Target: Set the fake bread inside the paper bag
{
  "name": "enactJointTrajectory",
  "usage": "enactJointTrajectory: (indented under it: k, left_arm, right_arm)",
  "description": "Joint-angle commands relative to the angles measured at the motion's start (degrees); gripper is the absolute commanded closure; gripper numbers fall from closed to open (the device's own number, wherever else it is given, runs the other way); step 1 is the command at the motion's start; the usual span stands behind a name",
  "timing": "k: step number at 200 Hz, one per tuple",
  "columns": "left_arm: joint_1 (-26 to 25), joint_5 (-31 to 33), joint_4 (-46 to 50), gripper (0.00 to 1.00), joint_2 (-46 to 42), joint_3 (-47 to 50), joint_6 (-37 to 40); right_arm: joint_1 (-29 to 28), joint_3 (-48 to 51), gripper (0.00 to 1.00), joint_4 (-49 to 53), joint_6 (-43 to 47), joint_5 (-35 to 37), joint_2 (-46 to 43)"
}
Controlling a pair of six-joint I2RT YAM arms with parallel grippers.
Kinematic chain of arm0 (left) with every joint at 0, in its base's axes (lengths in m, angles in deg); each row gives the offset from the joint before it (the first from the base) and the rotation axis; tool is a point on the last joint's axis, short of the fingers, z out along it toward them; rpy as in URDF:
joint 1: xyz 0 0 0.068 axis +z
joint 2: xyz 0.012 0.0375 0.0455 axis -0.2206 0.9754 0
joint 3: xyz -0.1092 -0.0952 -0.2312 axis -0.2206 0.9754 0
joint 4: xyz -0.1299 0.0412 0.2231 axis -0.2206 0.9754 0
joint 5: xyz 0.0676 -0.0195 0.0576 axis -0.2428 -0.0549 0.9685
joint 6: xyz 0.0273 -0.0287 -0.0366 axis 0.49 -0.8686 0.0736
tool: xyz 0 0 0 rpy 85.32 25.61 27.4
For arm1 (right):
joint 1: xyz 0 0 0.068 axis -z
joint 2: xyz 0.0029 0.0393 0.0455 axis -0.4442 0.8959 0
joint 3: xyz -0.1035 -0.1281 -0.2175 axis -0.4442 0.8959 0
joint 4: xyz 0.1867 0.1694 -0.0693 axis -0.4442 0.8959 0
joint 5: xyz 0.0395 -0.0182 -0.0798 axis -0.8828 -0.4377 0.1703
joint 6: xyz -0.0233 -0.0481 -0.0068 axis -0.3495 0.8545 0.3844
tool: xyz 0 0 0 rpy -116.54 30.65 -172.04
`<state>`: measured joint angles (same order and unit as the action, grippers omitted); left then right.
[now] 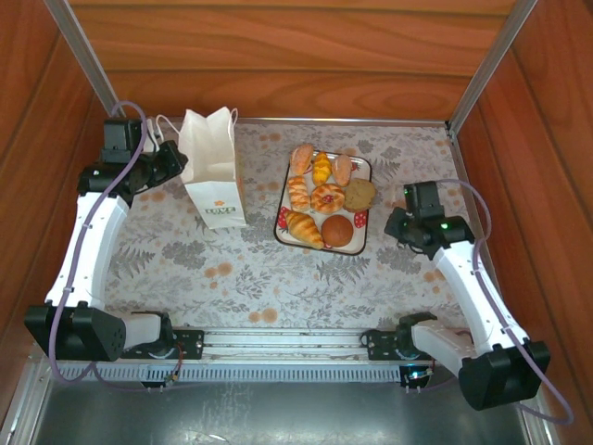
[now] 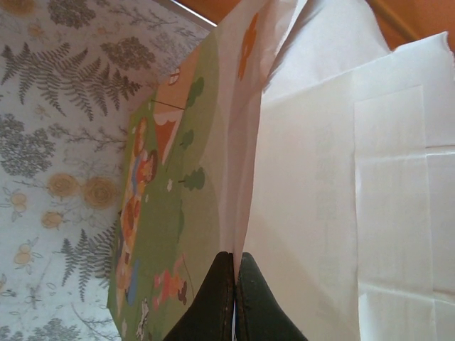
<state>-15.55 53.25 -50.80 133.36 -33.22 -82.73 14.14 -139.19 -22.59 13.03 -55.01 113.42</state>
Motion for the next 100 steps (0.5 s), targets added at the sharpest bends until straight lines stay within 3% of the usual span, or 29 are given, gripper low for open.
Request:
enactJointTrajectory:
  k: [1,51,100]
  left_arm:
    - [-0.3,-2.4,-3.4,1.0,-1.0,1.1,-2.7]
    - [-2.1,-3.2,-6.0,1.0,0.5,2.5,-3.3]
    - [-5.2,-2.9,-7.5,1.0,2.9,2.4,-3.5]
  right_arm:
    - [3.6,-3.6,0.56,-0.2,6.4,-4.3,0.1]
    - [6.5,-8.9,0.58,0.6,20.4,-11.5,2.7]
    - [6.6,-11.9,0.57,2.9,26.4,-17.6,6.6]
